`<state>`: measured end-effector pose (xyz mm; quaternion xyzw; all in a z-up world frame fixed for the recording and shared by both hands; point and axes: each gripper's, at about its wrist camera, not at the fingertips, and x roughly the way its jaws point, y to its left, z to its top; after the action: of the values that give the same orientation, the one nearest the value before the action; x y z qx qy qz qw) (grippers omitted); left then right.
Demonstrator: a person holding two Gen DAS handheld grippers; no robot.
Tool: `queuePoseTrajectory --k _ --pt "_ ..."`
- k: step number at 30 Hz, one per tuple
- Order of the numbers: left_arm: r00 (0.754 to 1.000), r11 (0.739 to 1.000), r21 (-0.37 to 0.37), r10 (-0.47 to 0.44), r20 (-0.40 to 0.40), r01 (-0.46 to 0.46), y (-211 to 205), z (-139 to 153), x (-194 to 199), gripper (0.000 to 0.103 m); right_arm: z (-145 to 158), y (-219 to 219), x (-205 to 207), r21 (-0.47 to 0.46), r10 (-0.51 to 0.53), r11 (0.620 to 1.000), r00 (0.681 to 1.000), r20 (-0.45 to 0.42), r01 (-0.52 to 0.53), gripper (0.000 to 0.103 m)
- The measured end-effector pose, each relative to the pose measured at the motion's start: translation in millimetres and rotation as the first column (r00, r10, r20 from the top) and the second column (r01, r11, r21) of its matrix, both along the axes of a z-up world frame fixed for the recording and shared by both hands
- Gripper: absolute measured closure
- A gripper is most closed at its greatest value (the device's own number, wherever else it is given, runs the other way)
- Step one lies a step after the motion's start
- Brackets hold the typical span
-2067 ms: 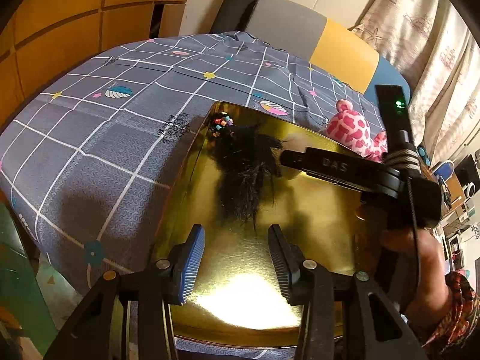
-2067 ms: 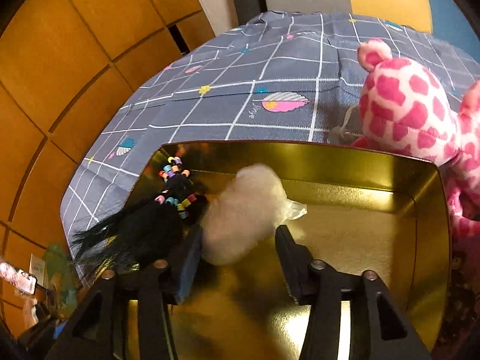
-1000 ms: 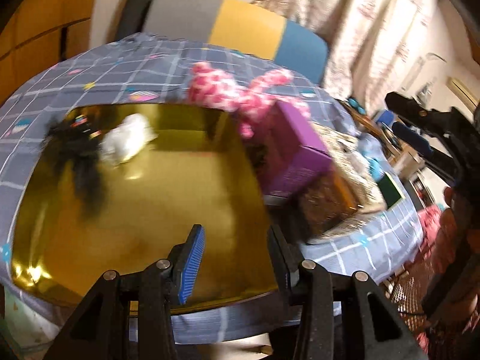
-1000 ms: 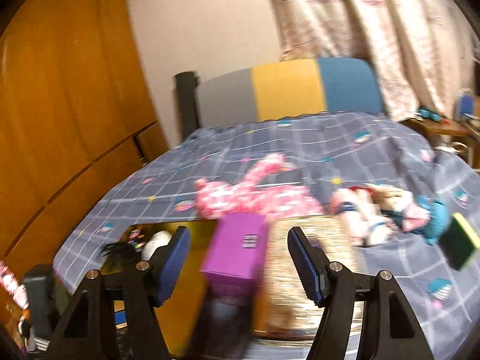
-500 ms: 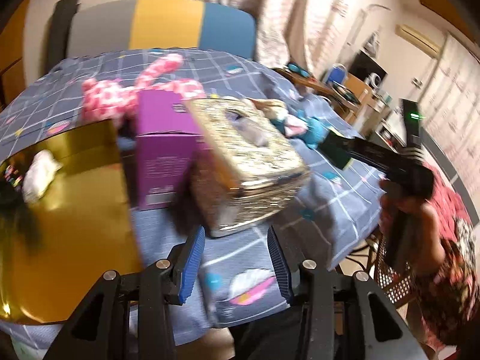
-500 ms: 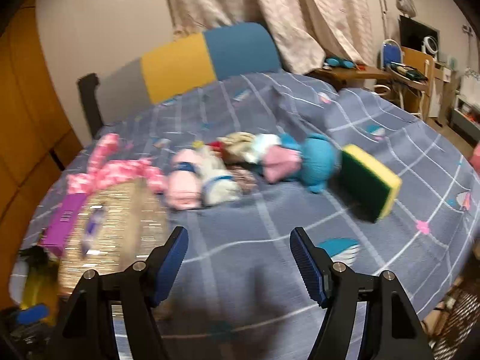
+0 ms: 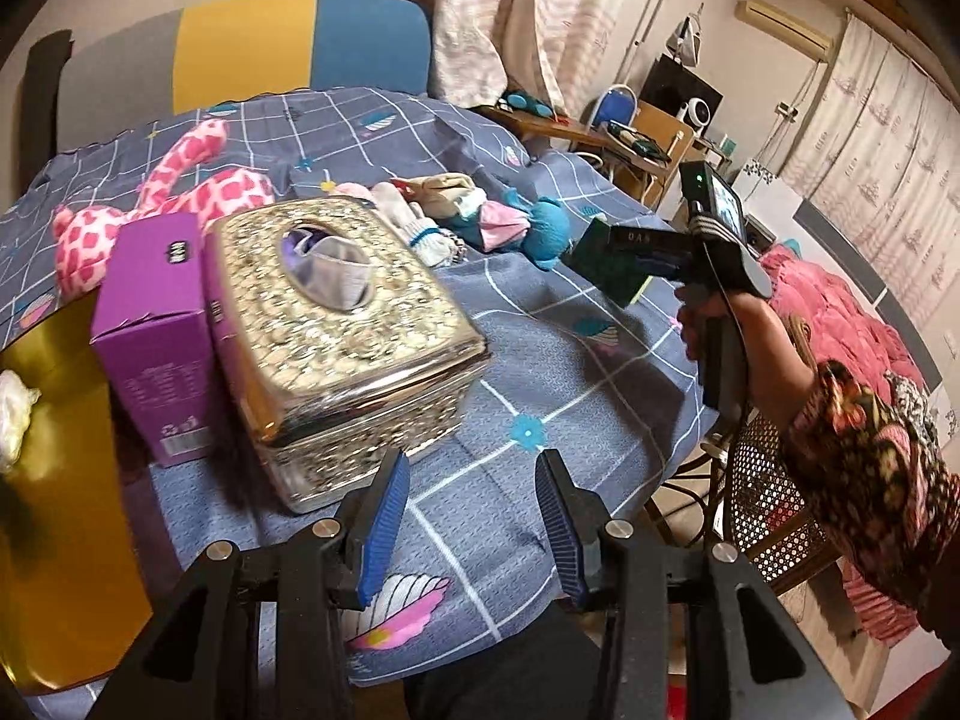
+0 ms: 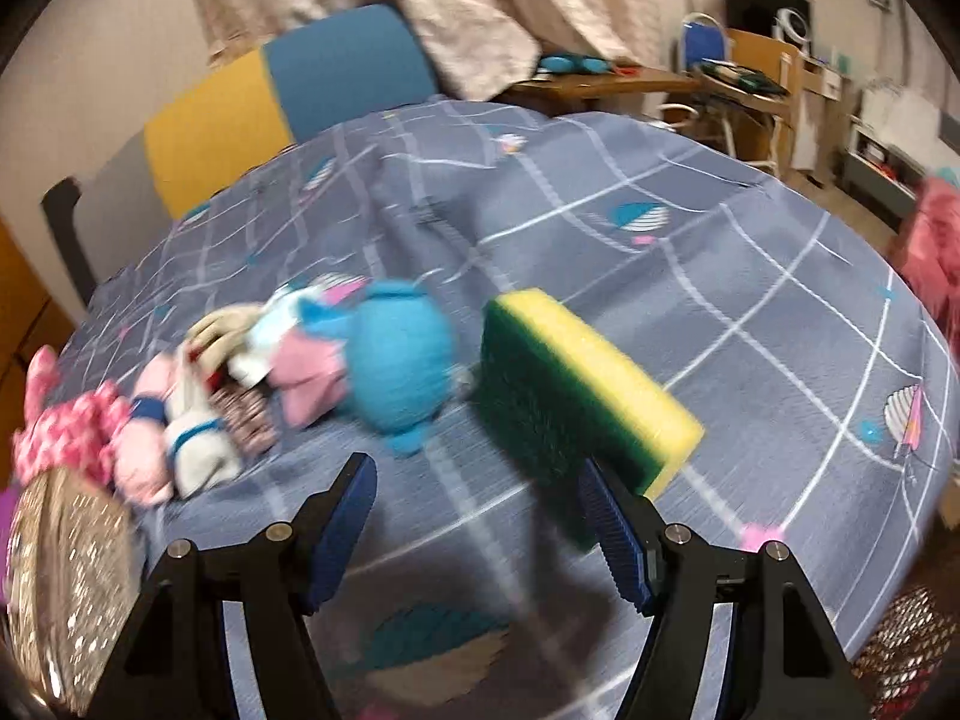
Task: Organize soft objects
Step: 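Grasp the green-and-yellow sponge with the right tool while the left tool moves toward the blue plush, then grasp the blue plush toy with the left tool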
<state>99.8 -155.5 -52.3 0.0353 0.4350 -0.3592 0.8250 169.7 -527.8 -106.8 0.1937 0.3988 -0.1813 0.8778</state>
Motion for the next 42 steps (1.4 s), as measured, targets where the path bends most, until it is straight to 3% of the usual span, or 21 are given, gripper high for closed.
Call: queuePoseTrajectory --k 6,8,9,10,16,18,21,32,36,38,42 --pt "1.000 1.000 0.006 -0.020 -0.004 0.020 -16 1 3 0.059 8 -21 2 -0.106 -0.004 0.994 1.000 -0.028 0.001 0.031" --pt "1.000 1.000 0.008 -0.022 -0.014 0.022 -22 1 5 0.059 7 -22 7 -0.153 0.015 0.988 0.998 -0.053 -0.023 0.019" --pt "1.000 1.000 0.007 -0.025 -0.018 0.025 -24 1 6 0.059 4 -23 11 -0.170 0.026 0.985 0.997 -0.074 -0.038 0.008" --pt "0.999 1.000 0.006 -0.030 -0.022 0.030 -26 1 6 0.059 1 -26 15 -0.180 0.031 0.983 0.995 -0.090 -0.047 0.004" --pt "0.999 0.999 0.003 -0.050 -0.007 0.051 -46 11 9 0.059 -25 -46 36 -0.170 0.084 0.977 0.969 -0.233 -0.126 0.009" --pt "0.998 0.998 -0.003 -0.055 -0.003 0.055 -54 14 9 0.059 -26 -49 36 -0.181 0.092 0.974 0.967 -0.236 -0.137 0.011" --pt "0.998 0.998 -0.005 -0.070 -0.005 0.070 -68 17 12 0.059 -27 -50 36 -0.192 0.115 0.967 0.959 -0.258 -0.167 0.023" --pt "0.994 0.994 0.002 -0.111 -0.017 0.111 -143 20 28 0.059 -37 -66 42 -0.115 0.204 0.963 0.940 -0.272 -0.242 0.025" --pt "0.997 0.996 0.030 -0.077 -0.028 0.078 -172 15 45 0.058 -35 -69 35 -0.119 0.204 0.964 0.949 -0.241 -0.237 0.028" --pt "0.998 0.998 0.029 -0.054 -0.042 0.056 -186 11 56 0.052 -28 -75 33 -0.084 0.183 0.975 0.957 -0.224 -0.206 0.029" --pt "0.998 1.000 0.016 0.009 -0.066 -0.007 -212 3 82 0.040 0 -99 23 -0.012 0.119 0.993 0.989 -0.091 -0.120 0.029"
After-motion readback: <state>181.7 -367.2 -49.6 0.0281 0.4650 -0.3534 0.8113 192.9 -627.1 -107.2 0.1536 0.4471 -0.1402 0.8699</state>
